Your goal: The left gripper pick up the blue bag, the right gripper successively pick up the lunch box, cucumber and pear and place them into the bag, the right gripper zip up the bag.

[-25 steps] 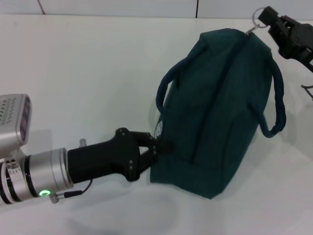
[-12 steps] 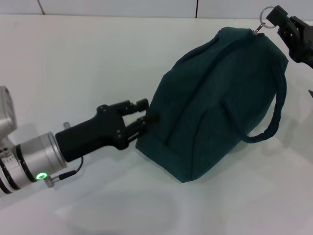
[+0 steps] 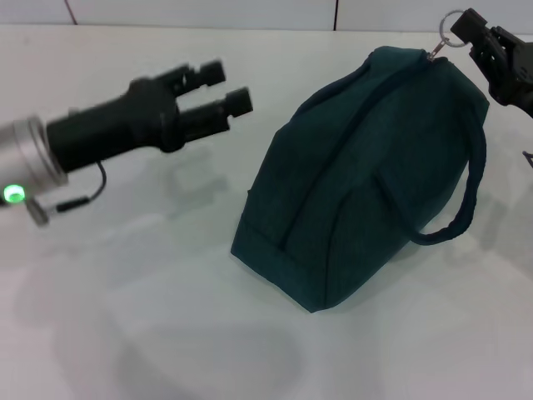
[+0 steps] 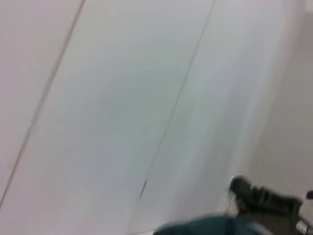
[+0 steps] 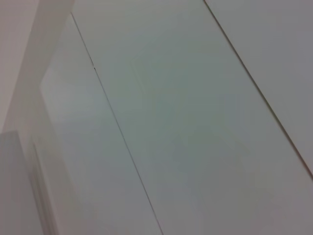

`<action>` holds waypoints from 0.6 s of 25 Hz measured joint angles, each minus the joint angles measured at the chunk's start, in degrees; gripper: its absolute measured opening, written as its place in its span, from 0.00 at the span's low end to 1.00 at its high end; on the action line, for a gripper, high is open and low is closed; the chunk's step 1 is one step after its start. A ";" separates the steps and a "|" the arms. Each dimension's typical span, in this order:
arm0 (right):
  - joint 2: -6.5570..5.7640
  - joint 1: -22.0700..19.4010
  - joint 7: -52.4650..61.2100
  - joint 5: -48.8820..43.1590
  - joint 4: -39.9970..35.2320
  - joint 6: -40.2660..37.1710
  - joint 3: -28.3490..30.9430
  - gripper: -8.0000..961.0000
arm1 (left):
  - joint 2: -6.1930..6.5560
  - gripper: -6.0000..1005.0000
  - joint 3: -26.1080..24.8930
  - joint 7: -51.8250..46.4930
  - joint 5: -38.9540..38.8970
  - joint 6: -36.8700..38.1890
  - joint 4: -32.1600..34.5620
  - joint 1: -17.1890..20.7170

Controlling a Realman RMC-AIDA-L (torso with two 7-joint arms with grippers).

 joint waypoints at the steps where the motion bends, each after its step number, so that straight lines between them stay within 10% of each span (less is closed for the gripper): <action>1: 0.00 0.03 -0.05 0.00 0.00 0.12 0.00 0.04 | 0.04 0.67 0.64 -3.17 1.22 -0.21 3.43 -0.49; 9: 0.00 0.08 -0.10 0.00 0.00 1.19 0.28 0.04 | 0.27 0.78 3.61 -37.18 19.00 -2.00 27.44 -12.12; 15: 0.01 0.13 -0.16 -0.03 0.00 1.36 0.36 0.04 | 0.08 0.78 16.22 -59.64 30.70 -3.81 44.69 -16.05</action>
